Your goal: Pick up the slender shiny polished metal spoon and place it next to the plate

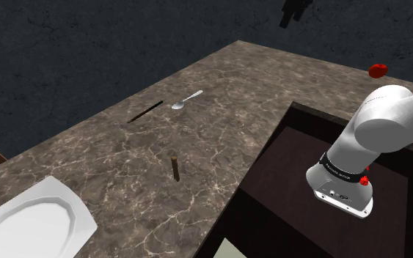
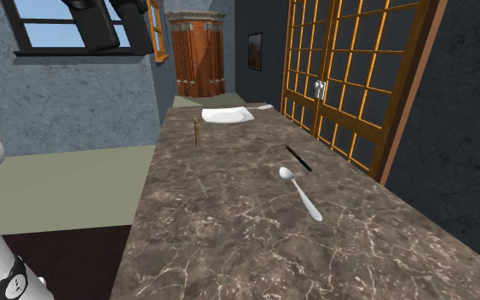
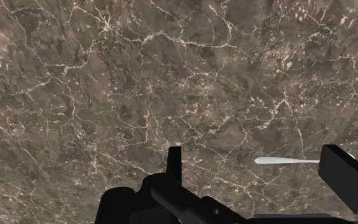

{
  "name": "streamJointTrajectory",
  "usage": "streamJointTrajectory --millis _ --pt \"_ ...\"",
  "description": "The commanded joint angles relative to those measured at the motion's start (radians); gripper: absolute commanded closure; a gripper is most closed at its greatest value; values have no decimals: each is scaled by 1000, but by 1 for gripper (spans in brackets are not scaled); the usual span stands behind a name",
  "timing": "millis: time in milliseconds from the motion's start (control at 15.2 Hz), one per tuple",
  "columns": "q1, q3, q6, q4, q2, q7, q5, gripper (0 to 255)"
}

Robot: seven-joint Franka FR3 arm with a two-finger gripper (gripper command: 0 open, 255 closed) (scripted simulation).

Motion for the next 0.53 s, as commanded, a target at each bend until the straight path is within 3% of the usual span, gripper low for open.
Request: streamJointTrajectory --millis 0,462 --pt "0 0 0 0 0 0 0 0" --pt "36 73 175 -44 147 88 40 0"
